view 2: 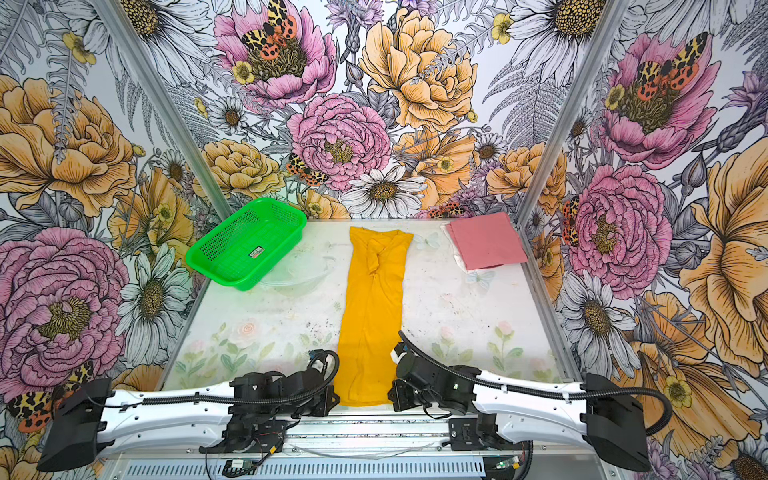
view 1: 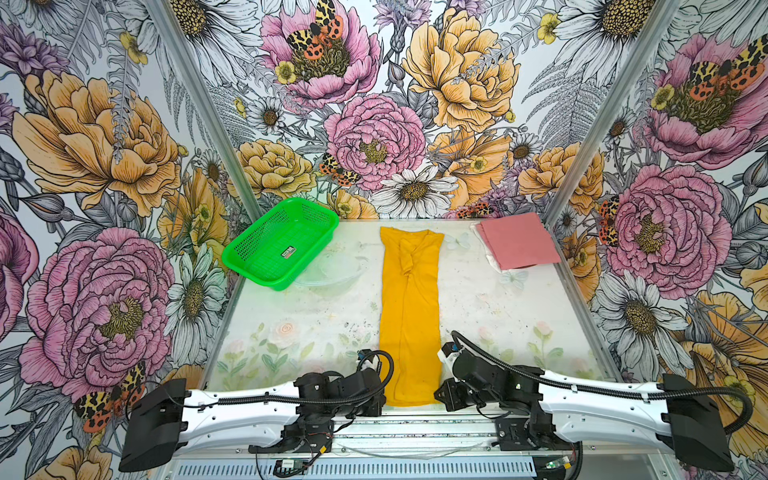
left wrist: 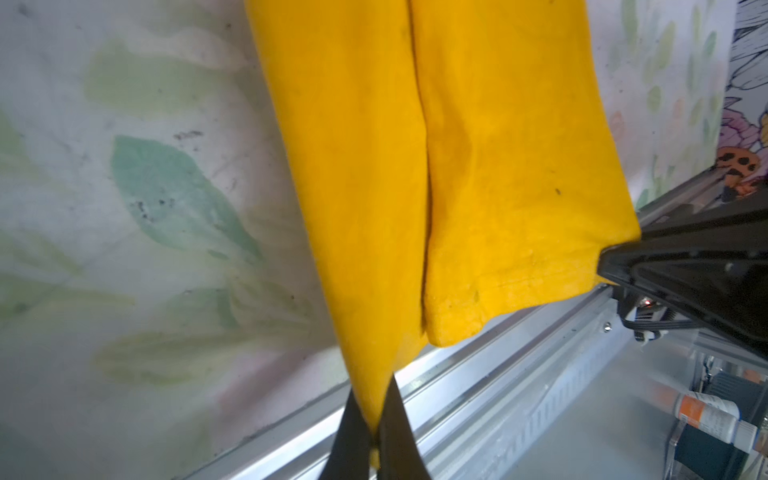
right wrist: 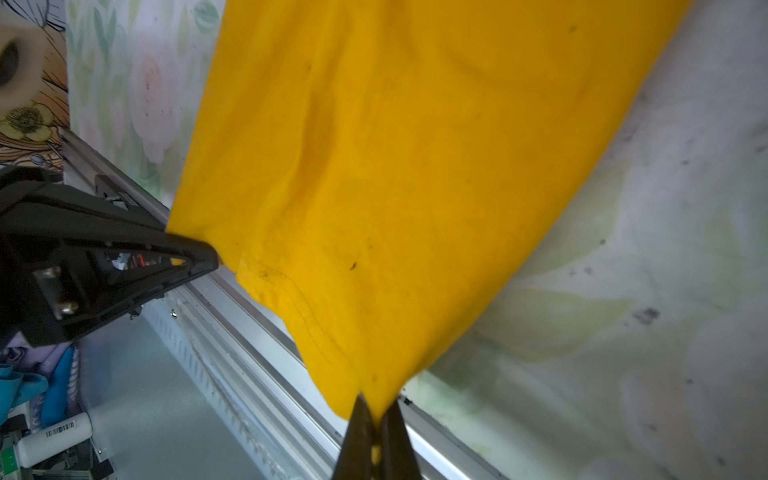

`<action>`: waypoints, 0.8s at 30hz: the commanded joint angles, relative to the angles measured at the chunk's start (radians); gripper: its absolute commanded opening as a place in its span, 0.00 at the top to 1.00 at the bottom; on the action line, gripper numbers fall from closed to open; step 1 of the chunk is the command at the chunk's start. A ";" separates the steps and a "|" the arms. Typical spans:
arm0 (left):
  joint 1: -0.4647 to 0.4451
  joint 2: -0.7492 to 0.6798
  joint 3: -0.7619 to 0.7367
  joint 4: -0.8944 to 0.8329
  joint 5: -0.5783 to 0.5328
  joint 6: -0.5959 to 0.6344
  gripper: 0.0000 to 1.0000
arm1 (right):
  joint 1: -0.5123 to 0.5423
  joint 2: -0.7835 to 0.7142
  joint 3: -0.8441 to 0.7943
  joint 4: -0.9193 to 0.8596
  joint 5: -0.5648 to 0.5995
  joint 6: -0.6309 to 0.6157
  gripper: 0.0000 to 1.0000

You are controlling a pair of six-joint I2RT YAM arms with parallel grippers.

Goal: Fold and stack the t-shirts
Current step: 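Lift the near end with both grippers and fold it away from the robot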

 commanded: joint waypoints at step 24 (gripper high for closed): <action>0.802 0.816 0.742 0.136 0.404 0.676 1.00 | -0.765 0.742 0.607 0.091 -0.302 -0.424 1.00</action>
